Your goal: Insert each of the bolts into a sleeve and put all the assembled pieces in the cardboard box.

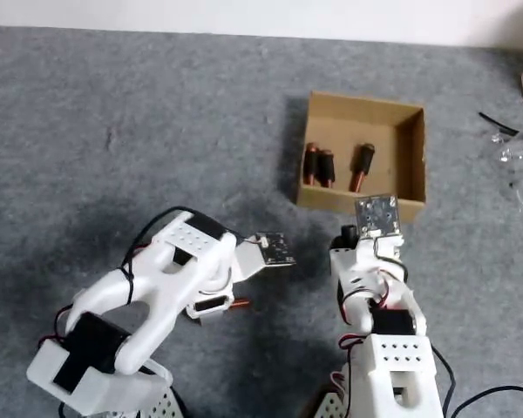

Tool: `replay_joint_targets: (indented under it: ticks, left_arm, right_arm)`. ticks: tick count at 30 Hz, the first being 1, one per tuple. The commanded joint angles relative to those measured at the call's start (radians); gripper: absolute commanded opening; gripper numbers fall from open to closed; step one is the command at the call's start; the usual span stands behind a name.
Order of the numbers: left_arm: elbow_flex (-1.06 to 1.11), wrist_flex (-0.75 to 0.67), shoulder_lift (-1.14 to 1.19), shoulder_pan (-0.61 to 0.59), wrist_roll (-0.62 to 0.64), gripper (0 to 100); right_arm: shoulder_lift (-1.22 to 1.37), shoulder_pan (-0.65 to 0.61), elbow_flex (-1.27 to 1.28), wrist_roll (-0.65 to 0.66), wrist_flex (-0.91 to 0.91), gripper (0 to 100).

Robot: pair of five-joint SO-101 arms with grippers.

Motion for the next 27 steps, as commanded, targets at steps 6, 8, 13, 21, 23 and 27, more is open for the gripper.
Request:
replay_joint_targets:
  ticks: [6, 8, 13, 21, 23, 27]
  left_arm:
    - [-0.01, -0.008, 0.015, -0.015, -0.009, 0]
    - [-0.019, -0.006, 0.004, -0.015, -0.015, 1]
    - [-0.133, 0.187, -0.007, -0.016, -0.318, 1]
    - [-0.401, 0.364, 0.002, -0.205, -0.798, 1]
    - [-0.449, 0.362, 0.005, -0.282, -0.868, 1]
    - [-0.532, 0.362, 0.079, -0.397, -0.936, 1]
  right_arm:
    - [-0.022, 0.027, -0.007, -0.005, -0.038, 0.5]
    - [-0.022, 0.027, -0.005, -0.005, -0.038, 0.5]
    - [-0.022, 0.027, -0.005, -0.005, -0.038, 0.5]
    - [-0.018, 0.033, -0.002, -0.003, -0.064, 0.5]
    - [-0.021, 0.039, 0.01, -0.003, -0.07, 0.5]
    - [-0.022, 0.039, 0.042, -0.003, -0.127, 0.5]
